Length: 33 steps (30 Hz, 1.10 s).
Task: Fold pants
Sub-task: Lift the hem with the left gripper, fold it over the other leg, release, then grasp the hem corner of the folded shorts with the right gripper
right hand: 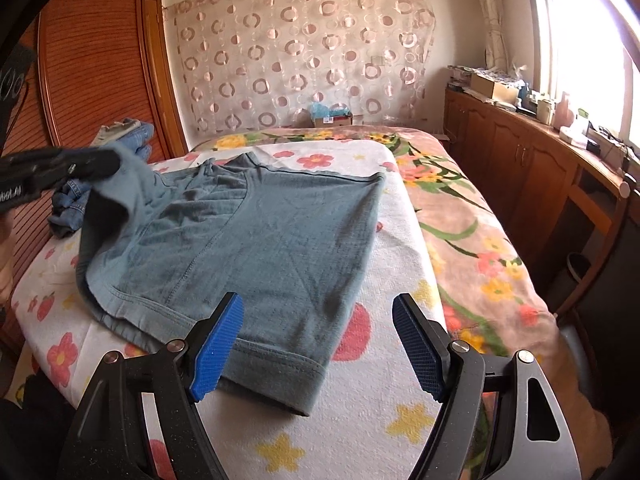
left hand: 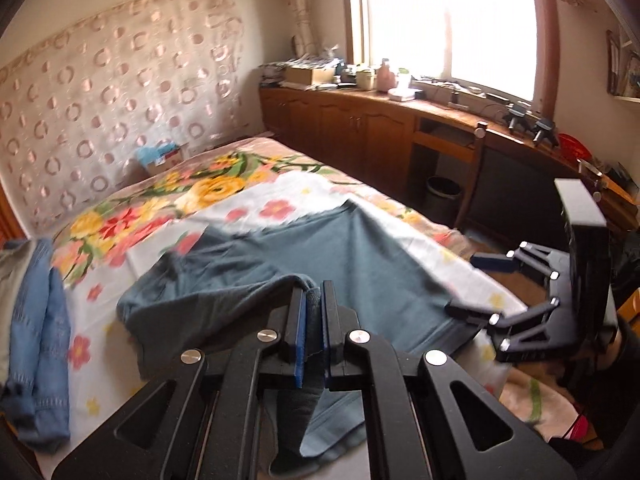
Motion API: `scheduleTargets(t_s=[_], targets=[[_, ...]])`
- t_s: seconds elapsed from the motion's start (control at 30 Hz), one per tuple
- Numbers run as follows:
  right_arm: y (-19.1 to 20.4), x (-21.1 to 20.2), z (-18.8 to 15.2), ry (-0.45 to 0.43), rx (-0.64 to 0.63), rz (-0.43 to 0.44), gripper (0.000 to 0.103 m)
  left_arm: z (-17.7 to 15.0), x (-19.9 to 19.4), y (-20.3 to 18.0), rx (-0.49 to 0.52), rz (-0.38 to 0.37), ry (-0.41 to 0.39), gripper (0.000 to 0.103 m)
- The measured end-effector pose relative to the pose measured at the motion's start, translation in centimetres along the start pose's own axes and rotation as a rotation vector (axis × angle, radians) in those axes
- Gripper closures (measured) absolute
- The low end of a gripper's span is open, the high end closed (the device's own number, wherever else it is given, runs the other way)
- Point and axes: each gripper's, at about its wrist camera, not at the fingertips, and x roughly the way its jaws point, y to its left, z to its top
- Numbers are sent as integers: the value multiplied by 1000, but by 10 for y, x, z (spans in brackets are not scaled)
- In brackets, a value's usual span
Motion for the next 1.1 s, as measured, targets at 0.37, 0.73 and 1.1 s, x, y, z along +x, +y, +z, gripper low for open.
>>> scheduleTargets(t_s=[0.37,0.73,1.1], targets=[[3,5,1,-3,5,-2,25,0,20,4,-36,42,46,67],[15,14,5,0,-3,24,25,-23,14,33,-101,86,35,16],[43,42,18,11,-55,75,50,-55,7,54,-157,131,54,16]])
